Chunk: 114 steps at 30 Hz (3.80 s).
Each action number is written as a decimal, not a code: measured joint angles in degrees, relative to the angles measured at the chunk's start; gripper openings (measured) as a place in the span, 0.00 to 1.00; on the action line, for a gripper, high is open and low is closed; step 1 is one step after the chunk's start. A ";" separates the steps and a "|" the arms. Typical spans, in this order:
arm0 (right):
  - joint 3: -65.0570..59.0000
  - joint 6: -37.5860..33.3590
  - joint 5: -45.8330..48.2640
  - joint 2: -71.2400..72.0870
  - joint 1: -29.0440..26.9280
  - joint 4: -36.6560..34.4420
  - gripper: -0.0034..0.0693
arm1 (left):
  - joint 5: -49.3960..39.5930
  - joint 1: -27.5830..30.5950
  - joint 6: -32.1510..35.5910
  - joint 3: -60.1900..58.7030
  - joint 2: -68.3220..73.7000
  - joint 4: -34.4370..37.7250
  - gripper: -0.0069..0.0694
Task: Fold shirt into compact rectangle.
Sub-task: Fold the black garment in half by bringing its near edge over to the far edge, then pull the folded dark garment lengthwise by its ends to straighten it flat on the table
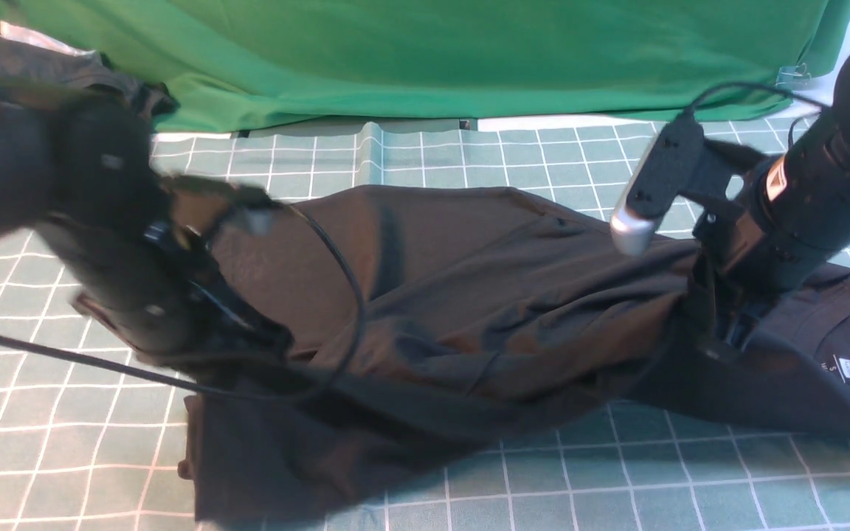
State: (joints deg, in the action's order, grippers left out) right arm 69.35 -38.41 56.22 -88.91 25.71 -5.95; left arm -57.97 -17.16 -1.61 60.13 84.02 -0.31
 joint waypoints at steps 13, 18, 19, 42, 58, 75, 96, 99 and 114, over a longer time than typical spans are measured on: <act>10.03 -1.29 -6.17 -3.17 0.00 0.07 0.10 | 1.74 10.07 -1.74 17.75 3.79 -6.52 0.10; 14.60 -2.60 -6.46 -9.99 -0.61 0.86 0.10 | 2.45 12.13 -0.94 27.45 12.89 -8.19 0.10; 15.75 -2.72 -6.46 -11.46 -0.88 1.21 0.10 | 2.51 12.47 -0.94 29.71 15.04 -8.34 0.10; 24.92 -5.18 -23.80 -31.13 -4.28 3.79 0.45 | 4.62 13.95 -1.06 46.24 40.35 -10.55 0.37; 28.31 16.10 -1.42 -13.16 -5.52 10.68 0.11 | -11.08 12.34 1.94 46.00 22.81 5.31 0.12; 16.41 12.96 0.04 -7.21 -8.55 0.76 0.08 | 3.04 7.46 -10.18 -0.98 7.66 -0.97 0.52; 15.35 9.88 -0.33 -7.21 -8.55 -0.61 0.08 | 20.32 7.46 -13.11 -4.83 16.93 -1.22 0.68; 15.35 9.54 -0.20 -7.21 -8.55 -0.72 0.08 | 19.95 7.41 -12.71 -4.71 16.88 -0.78 0.36; 14.90 9.66 11.14 -7.21 -8.55 -0.72 0.08 | 4.03 7.41 -8.90 -4.81 6.08 -17.92 0.23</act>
State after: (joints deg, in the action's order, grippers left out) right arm 84.25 -28.76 67.35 -96.12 17.17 -6.67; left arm -53.95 -9.75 -10.51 55.31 90.11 -18.23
